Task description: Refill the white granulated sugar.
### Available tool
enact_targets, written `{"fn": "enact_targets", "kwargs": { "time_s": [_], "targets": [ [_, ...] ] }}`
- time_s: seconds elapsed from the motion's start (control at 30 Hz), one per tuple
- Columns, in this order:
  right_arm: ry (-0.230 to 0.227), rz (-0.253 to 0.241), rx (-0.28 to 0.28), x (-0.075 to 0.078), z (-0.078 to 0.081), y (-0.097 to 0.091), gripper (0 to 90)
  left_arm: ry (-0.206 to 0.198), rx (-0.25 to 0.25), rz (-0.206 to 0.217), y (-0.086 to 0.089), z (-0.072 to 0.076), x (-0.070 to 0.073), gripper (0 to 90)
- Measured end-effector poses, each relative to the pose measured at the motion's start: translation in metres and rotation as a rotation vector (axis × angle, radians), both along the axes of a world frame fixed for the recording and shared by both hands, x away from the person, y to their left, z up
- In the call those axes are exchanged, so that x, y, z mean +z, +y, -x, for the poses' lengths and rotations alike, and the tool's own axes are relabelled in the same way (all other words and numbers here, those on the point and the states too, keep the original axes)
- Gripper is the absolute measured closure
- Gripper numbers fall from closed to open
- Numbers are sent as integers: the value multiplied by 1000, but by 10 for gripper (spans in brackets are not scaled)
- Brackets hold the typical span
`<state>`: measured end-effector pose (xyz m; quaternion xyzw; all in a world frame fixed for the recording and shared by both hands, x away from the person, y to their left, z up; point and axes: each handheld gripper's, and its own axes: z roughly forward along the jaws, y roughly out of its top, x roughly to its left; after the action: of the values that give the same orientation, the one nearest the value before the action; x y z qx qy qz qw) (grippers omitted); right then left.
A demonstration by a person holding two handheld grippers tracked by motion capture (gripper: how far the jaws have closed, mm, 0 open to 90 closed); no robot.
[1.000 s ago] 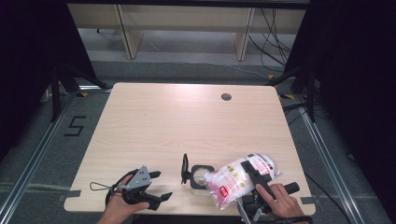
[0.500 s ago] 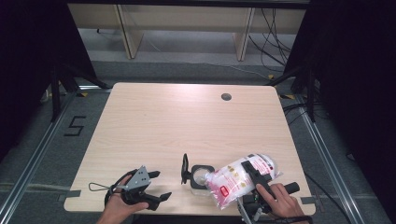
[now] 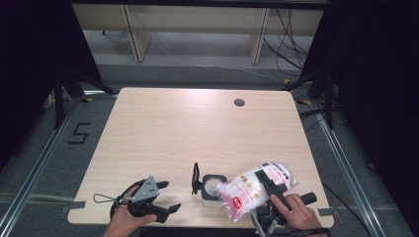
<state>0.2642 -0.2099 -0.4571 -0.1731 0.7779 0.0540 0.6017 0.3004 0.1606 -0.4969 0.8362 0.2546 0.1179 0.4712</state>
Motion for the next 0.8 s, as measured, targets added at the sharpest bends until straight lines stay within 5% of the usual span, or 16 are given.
{"fn": "enact_targets", "kwargs": {
  "time_s": [0.13,0.33,0.4,0.5,0.63,0.73,0.8],
  "targets": [
    [21,8,-19,1,1,1,406,18,22,13,-1,2,-1,159],
    [25,20,-16,1,1,1,407,-12,5,-16,2,0,1,159],
    [35,22,-30,0,1,0,407,12,33,28,0,3,0,159],
    [42,15,-56,-1,2,-2,407,-4,15,-15,2,1,0,159],
    [22,-1,-33,-1,1,-2,407,4,21,-14,2,2,0,159],
    [-5,38,9,1,-1,0,408,-2,22,-9,2,2,0,159],
    [41,69,-41,4,1,1,408,0,21,8,1,2,0,159]
  ]
}}
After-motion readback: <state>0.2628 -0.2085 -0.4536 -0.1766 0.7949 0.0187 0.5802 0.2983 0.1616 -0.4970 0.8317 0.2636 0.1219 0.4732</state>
